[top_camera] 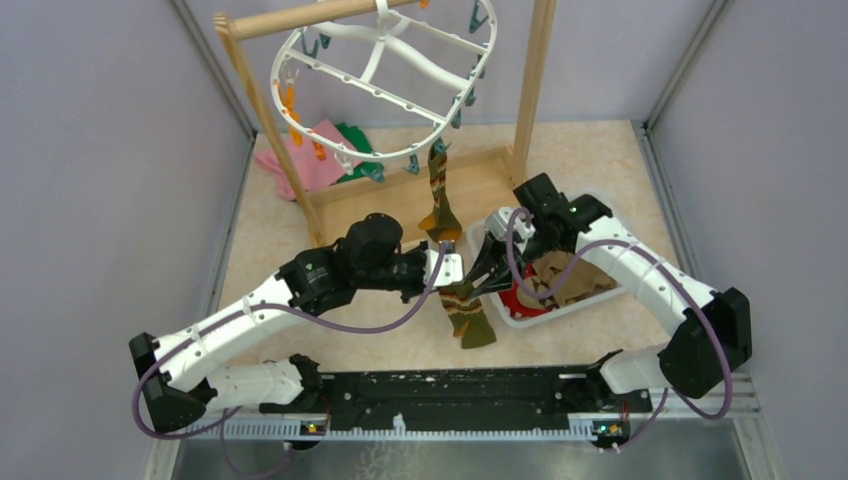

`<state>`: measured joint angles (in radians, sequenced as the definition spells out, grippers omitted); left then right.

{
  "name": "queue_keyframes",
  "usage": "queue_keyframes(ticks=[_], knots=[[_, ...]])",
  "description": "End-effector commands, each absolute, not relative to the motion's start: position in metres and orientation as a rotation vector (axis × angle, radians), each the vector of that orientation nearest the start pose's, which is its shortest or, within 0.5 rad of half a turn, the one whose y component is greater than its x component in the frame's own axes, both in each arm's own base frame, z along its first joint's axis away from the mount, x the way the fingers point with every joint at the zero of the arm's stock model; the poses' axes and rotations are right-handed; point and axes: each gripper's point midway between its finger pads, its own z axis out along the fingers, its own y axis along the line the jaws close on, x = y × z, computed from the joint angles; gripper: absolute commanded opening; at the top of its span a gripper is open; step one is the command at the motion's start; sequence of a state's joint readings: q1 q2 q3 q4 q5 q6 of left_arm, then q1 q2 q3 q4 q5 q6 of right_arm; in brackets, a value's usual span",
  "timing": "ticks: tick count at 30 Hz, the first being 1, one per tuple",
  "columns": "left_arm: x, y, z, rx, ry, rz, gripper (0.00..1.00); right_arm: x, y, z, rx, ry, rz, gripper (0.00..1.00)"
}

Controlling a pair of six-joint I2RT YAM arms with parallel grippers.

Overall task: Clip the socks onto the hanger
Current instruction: Pick up the sock from the bin.

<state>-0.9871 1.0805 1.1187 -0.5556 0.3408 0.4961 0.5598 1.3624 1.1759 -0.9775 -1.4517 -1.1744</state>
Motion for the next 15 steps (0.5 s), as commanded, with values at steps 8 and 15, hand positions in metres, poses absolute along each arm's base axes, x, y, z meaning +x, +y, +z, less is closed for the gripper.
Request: queue_keyframes(ticks=[8,15], knots=[[0.16,-0.298,0.27,1.443,1.435,-0.642,0.0,0.161,0.288,0.255,-1.653,1.129,1.346,0.0],[0.141,-0.29,0.279,1.304,1.401,-0.798,0.56,0.176,0.274,0.258,-1.675,1.143,1.19,0.0]])
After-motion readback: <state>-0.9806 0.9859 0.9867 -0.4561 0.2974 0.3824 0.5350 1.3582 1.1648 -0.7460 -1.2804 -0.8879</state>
